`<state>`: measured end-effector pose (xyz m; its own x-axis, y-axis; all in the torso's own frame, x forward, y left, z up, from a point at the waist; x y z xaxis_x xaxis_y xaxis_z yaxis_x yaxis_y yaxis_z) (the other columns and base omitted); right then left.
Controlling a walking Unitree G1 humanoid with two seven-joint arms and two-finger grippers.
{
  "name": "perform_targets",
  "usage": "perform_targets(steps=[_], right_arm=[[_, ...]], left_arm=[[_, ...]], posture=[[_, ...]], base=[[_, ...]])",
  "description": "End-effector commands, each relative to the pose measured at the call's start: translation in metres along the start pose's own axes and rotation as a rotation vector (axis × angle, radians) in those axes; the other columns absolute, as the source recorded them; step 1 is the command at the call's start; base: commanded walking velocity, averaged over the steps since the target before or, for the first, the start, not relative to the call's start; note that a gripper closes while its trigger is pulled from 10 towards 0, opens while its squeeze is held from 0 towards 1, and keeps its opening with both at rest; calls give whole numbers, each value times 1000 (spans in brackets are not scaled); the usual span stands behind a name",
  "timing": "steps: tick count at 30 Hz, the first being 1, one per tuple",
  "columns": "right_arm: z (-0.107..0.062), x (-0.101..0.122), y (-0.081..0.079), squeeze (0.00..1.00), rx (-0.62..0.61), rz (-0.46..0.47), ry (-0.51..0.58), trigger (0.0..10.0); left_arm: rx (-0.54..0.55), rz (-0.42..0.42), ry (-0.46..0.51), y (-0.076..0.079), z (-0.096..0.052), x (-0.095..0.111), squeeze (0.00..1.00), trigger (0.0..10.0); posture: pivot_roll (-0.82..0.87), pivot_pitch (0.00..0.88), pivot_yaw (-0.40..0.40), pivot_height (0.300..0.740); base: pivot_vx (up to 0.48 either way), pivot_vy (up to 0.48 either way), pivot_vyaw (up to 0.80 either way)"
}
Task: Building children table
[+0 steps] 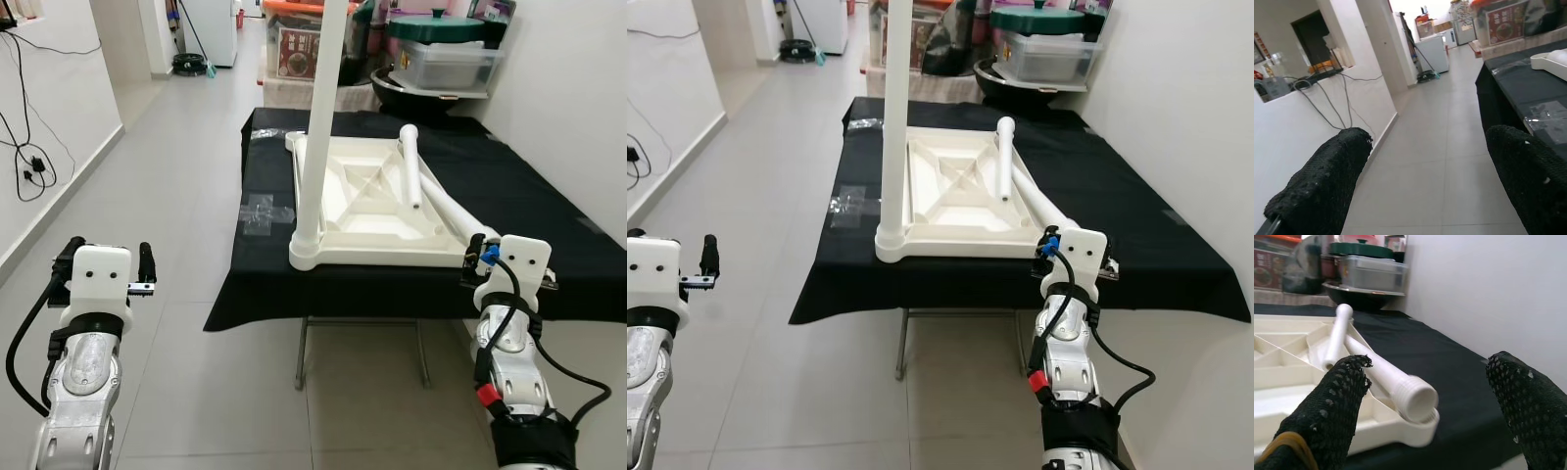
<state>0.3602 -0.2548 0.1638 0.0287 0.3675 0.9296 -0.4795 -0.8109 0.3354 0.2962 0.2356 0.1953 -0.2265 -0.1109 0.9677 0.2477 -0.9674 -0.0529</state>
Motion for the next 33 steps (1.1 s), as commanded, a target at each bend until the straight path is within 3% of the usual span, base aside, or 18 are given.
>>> perform_targets(steps=[1, 15, 28, 33], right_arm=[[1, -3, -4, 0, 21, 14, -21, 10000], [8, 1, -7, 0, 45, 22, -18, 10000], [17, 3, -1, 0, 32, 6, -15, 10000], [30, 9, 12, 0, -1, 59, -19, 10000]], left_arm=[[-19, -10, -14, 5, -1, -4, 0, 10000], [0, -22, -11, 3, -2, -5, 0, 10000], [8, -33, -50, 3, -7, -15, 0, 10000], [-61, -72, -95, 21, -16, -24, 0, 10000]], posture=[[120, 41, -98, 740], [122, 38, -105, 740], [126, 29, -109, 740], [130, 23, -107, 740]], base=[[360, 0, 0], [321, 0, 0], [0, 0, 0], [0, 0, 0]])
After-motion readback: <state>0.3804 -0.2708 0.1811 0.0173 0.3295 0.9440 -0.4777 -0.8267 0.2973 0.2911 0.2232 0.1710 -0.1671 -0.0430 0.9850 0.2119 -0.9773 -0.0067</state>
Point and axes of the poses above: a point about 5 cm out from each wrist's last joint towards the gripper, its own z axis pointing out of the wrist towards the gripper, its own x axis along the axis of the wrist's last joint, y = z × x, the point moved 4 cm from there along z, pointing out of the wrist towards the gripper, and after that the axes turned 15 degrees about -z, right-handed, at the moved point
